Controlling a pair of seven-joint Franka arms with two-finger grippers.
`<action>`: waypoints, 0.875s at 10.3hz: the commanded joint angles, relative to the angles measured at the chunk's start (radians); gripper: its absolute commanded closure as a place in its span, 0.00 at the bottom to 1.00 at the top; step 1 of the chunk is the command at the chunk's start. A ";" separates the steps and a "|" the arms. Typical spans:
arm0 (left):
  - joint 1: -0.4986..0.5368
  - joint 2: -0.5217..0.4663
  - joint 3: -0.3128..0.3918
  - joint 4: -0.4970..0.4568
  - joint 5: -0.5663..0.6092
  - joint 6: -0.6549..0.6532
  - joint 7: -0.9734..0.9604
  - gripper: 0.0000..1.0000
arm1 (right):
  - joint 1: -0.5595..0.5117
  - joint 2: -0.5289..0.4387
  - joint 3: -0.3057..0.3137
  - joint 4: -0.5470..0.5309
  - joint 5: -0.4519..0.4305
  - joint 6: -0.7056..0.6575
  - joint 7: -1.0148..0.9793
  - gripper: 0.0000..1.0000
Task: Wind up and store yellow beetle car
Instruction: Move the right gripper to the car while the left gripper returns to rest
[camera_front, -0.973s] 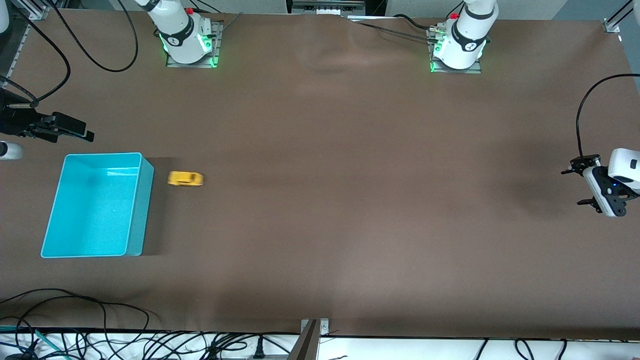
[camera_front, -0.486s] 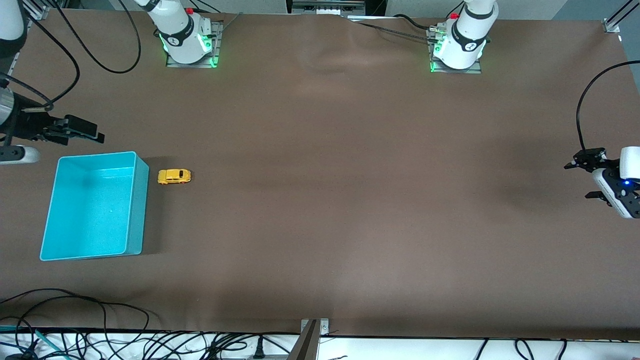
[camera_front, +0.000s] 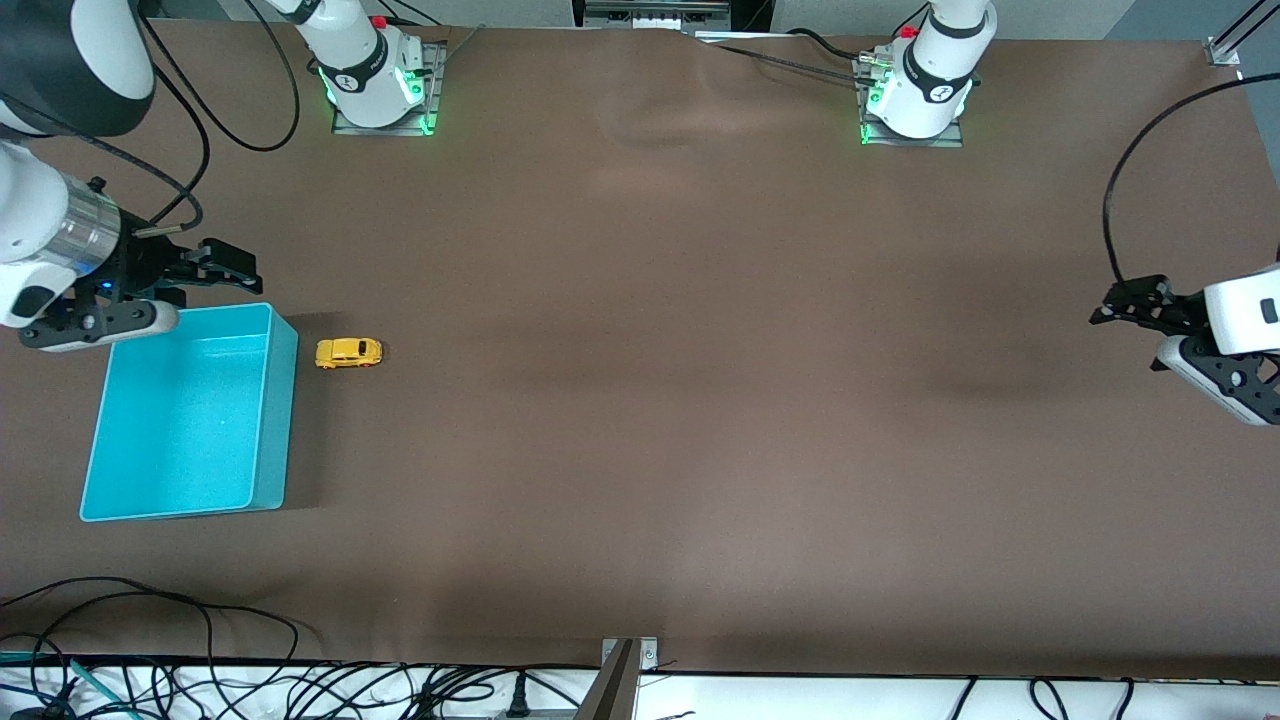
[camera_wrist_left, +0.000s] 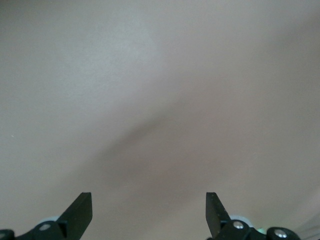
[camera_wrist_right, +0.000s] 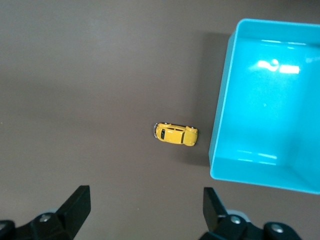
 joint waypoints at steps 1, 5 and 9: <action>0.002 -0.059 -0.075 -0.006 0.000 -0.028 -0.230 0.00 | -0.003 -0.010 -0.001 -0.068 -0.013 0.085 -0.161 0.00; -0.279 -0.226 0.118 -0.066 0.004 -0.028 -0.472 0.00 | -0.003 -0.003 -0.001 -0.166 -0.016 0.208 -0.386 0.00; -0.360 -0.372 0.193 -0.201 -0.004 -0.025 -0.480 0.00 | -0.004 0.025 -0.001 -0.275 -0.016 0.343 -0.629 0.00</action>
